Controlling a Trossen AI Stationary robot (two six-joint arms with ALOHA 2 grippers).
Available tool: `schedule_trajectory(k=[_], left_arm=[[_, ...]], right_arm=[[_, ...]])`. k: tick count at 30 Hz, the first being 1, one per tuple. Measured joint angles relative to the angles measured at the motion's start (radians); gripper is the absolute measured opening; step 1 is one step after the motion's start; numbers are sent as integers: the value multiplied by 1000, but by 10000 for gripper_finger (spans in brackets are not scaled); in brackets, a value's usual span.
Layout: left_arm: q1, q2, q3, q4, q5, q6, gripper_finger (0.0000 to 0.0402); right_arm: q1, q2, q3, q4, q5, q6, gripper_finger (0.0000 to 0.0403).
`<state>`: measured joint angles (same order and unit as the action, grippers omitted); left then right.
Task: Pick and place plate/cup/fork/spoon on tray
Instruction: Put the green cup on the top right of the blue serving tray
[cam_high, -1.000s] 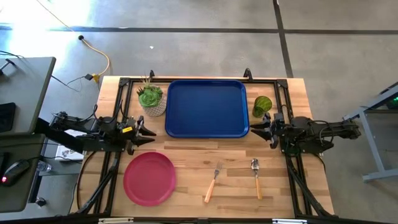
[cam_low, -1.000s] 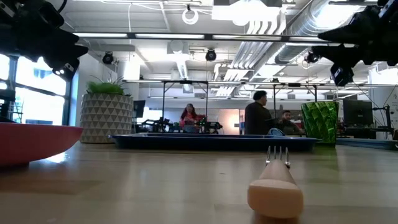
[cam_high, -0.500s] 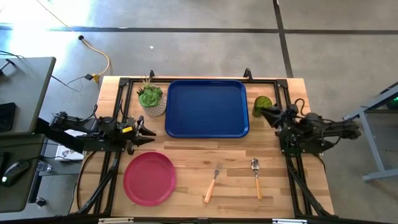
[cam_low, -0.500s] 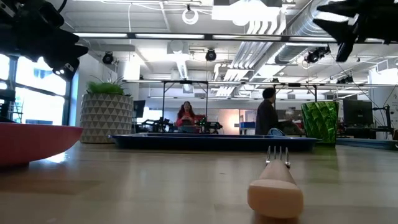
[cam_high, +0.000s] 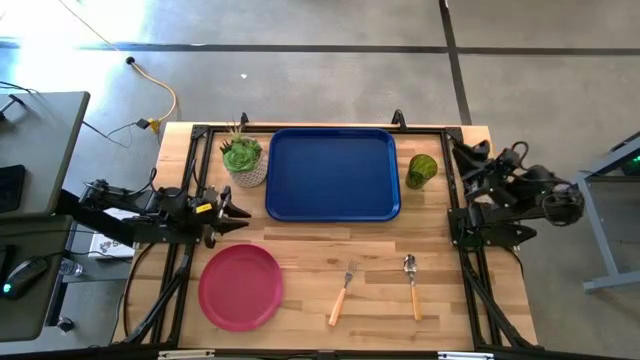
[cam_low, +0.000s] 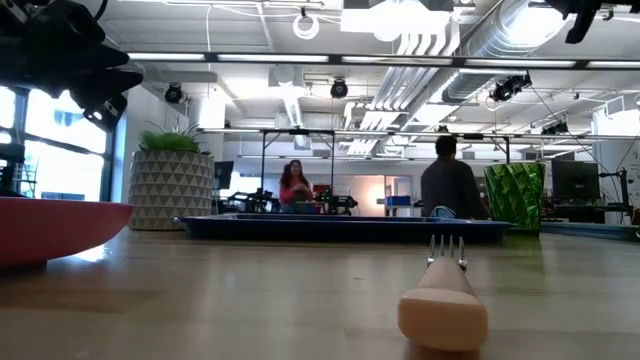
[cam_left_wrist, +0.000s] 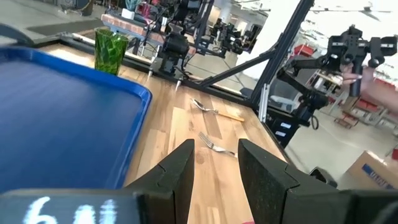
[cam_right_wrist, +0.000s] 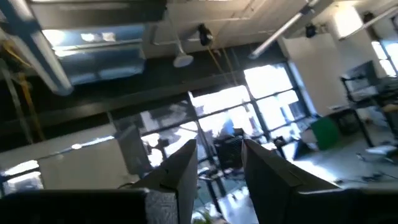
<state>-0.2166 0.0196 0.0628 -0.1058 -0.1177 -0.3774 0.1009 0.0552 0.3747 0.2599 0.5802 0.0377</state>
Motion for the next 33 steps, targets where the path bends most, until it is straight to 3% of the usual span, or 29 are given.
schedule_trajectory(k=[8,15,20,25,33], left_arm=[[0,0,0,-1,0,-13,113],[0,0,0,-2,0,-13,113],[0,0,0,-2,-1,-13,113],[0,0,0,-2,-1,-13,113],[0,0,0,-2,-3,-14,113]], right_arm=[[0,127,232,-373,166,92,118],[0,270,420,-872,246,434,118],[0,371,505,-1178,218,726,118],[-6,456,530,-1349,152,940,118],[-51,612,528,-1407,97,993,118]])
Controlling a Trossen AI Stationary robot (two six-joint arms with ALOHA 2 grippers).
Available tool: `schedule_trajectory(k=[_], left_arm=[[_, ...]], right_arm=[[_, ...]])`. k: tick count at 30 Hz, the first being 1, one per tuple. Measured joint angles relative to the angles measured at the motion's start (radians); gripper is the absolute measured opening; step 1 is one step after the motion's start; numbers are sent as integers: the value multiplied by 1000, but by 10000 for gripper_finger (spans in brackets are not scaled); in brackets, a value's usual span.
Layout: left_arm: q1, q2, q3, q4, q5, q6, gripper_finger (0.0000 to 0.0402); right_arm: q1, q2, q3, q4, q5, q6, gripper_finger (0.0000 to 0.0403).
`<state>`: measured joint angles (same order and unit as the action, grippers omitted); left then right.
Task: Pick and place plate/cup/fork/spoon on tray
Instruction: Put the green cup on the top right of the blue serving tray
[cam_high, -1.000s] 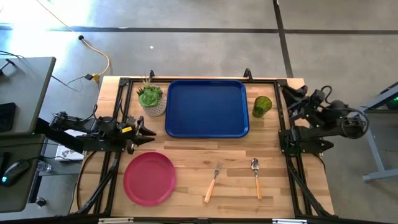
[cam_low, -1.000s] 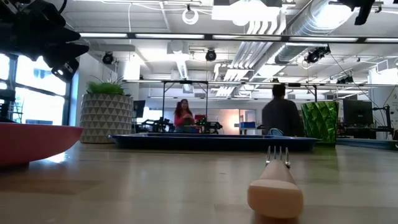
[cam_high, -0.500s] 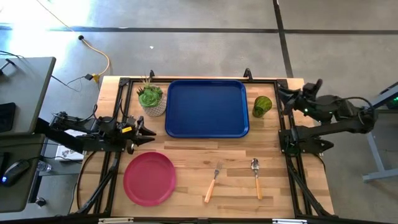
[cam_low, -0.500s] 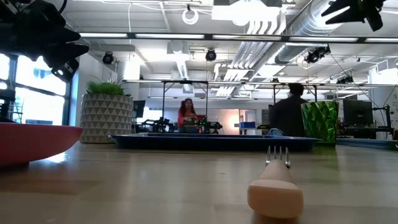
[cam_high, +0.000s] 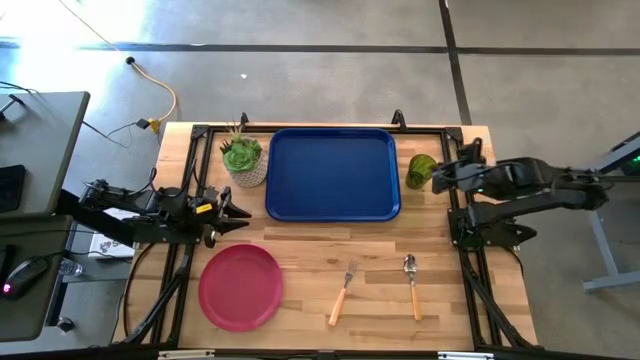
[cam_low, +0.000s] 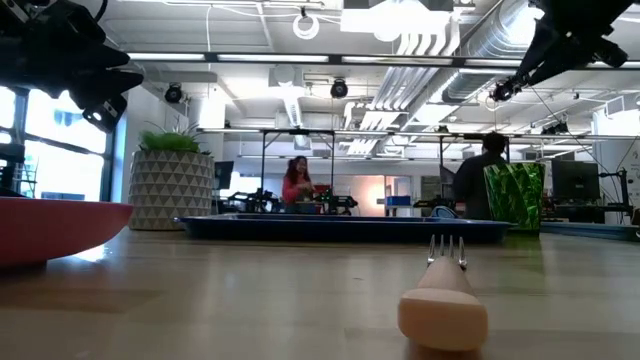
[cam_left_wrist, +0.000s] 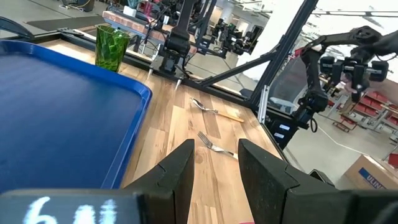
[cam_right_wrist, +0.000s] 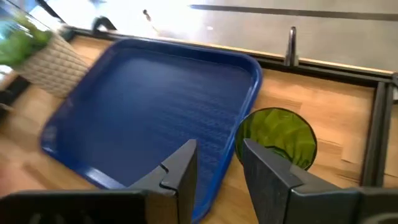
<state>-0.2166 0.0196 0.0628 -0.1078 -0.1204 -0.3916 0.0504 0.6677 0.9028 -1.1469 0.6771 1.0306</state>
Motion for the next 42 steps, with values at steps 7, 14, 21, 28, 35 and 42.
schedule_trajectory(k=[7,14,21,28,35,42], left_arm=[[0,0,0,0,0,0,113],[0,0,0,0,0,0,113],[0,0,0,0,1,1,113],[0,0,0,0,1,1,113],[0,0,0,0,1,0,113],[0,0,0,0,1,1,113]], right_arm=[[-69,120,-1,39,-17,0,118],[-230,176,-1,68,-183,-14,121],[-373,223,-1,85,-321,-119,157],[-466,304,-1,194,-422,-316,188],[-527,426,-1,190,-454,-340,179],[-563,516,-1,188,-496,-340,160]])
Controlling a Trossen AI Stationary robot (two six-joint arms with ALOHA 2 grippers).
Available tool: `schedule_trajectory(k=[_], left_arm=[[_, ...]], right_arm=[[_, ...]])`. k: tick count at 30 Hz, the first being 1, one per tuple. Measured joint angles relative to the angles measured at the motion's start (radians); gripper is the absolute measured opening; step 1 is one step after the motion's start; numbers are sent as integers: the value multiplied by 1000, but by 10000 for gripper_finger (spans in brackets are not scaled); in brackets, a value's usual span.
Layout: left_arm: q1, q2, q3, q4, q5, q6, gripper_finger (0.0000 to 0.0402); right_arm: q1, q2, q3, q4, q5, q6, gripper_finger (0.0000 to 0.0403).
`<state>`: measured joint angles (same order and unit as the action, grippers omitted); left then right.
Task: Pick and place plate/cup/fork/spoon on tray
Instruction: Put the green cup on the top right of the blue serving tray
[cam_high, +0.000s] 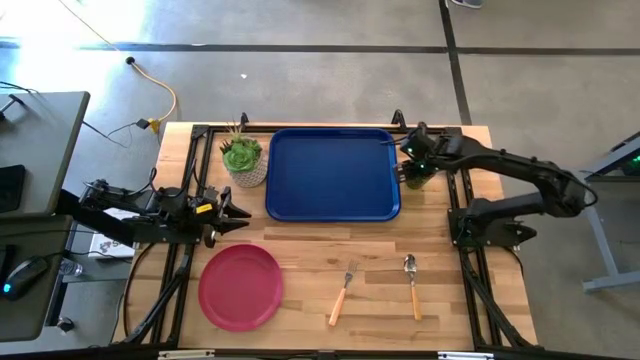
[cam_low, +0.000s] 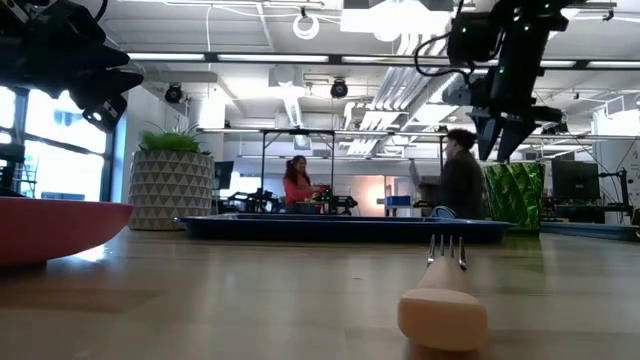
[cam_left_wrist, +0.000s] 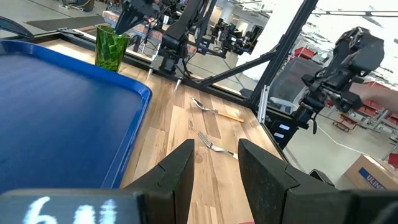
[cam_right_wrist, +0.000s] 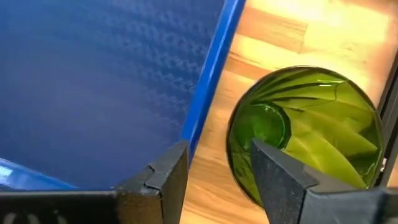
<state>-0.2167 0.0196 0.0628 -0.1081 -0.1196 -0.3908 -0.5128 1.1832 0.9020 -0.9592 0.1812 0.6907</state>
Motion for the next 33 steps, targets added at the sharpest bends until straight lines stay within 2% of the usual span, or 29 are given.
schedule_trajectory(k=[14,30,33], left_arm=[[0,0,0,0,0,0,113],[0,0,0,0,0,0,113],[0,0,0,0,0,0,113]], right_arm=[[-26,128,0,0,-6,24,151],[-26,144,0,-1,-6,69,14],[-25,144,0,0,-3,68,5]])
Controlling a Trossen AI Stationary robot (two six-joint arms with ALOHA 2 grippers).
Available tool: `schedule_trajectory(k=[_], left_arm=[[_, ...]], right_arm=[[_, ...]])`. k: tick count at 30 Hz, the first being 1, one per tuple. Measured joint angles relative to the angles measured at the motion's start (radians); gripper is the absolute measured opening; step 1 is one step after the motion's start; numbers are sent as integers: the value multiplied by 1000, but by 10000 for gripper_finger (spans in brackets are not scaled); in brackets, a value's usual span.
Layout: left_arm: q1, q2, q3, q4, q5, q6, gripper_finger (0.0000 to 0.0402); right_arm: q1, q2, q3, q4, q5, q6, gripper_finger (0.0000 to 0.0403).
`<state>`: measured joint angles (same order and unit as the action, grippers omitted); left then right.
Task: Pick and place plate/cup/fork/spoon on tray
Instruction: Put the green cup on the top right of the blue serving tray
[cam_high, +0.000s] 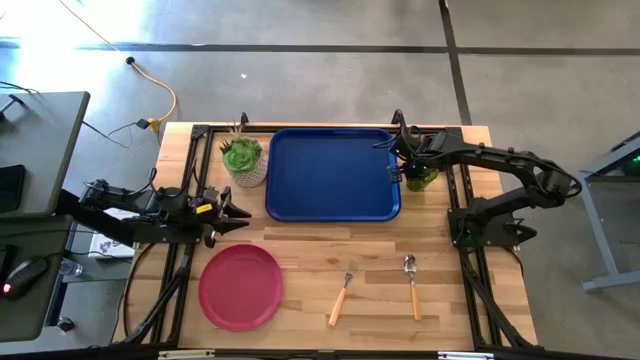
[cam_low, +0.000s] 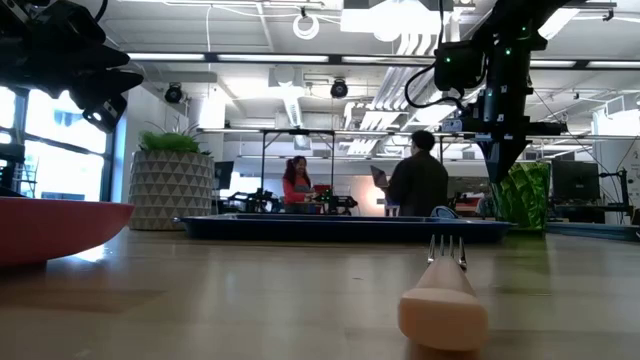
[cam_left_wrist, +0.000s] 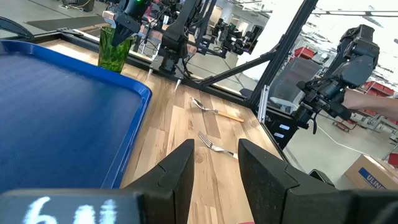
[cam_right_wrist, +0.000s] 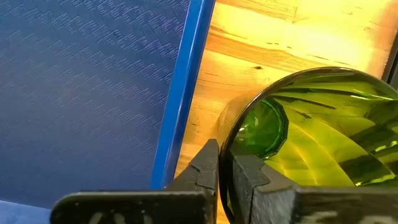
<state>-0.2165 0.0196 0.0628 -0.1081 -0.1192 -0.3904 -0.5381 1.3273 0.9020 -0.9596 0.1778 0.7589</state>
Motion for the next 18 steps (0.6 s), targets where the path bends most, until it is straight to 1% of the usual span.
schedule_trajectory(k=[7,12,15,18], left_arm=[[0,0,0,0,0,0,113],[0,0,0,0,0,0,113],[0,0,0,0,0,0,113],[0,0,0,0,0,0,113]], right_arm=[[5,-6,0,-1,0,3,4],[21,-37,2,-1,1,47,4],[30,-44,34,-16,18,45,2],[30,-45,97,-36,57,12,2]])
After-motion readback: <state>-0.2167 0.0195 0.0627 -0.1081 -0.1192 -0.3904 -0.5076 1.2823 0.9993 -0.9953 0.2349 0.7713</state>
